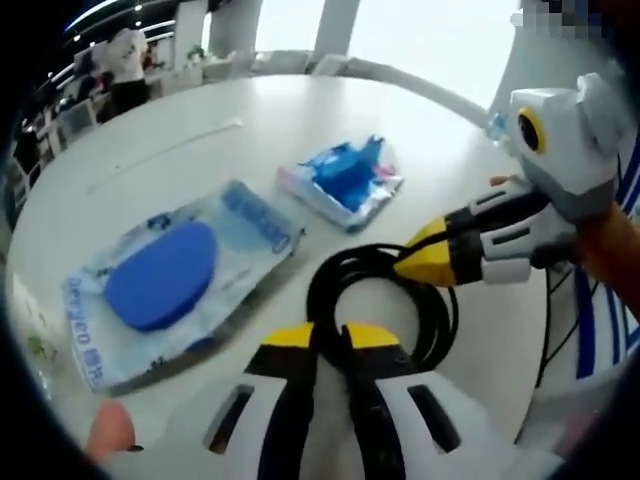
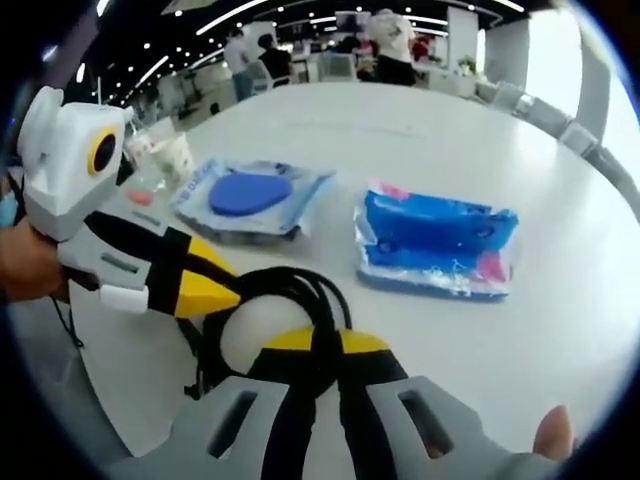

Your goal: Arrange the tabletop items into an orderly group along one side of the table until the central work area is clear of visible clutter.

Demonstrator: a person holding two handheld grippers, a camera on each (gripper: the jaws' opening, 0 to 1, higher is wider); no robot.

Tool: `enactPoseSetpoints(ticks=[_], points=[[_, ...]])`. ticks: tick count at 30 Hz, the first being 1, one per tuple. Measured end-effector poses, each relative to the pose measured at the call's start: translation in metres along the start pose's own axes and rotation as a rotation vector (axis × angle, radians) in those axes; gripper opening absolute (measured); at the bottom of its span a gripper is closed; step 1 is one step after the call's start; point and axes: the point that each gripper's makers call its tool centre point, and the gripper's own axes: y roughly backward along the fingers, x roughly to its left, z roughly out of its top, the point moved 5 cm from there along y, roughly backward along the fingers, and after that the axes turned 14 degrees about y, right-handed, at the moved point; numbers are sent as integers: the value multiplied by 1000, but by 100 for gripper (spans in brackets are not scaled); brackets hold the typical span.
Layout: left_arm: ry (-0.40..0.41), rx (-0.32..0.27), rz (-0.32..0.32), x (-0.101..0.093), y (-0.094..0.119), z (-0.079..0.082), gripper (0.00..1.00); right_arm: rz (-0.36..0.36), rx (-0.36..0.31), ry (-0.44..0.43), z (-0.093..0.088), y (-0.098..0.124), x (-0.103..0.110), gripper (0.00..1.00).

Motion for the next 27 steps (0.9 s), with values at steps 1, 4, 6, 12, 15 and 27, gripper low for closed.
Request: enactPoseSetpoints(ticks=[1, 4, 6, 12, 15, 27], points=[[1, -2, 2, 1, 1, 0, 11, -1, -1, -1, 0, 0, 0, 7], [7, -12, 4, 4, 4, 0, 14, -4, -5, 5, 1, 1, 0, 8], [3, -19, 8, 5, 5, 0, 17, -10, -10, 10, 2, 1, -1, 9], [5, -37, 12, 9, 11, 2, 21, -37, -54, 14, 9, 7, -5, 19], [6, -61, -2, 8, 15, 4, 23, -47, -76, 19, 13, 9, -6, 22], [-6, -147, -57, 6, 33, 10, 38, -85, -133, 40, 23, 21, -3, 43]])
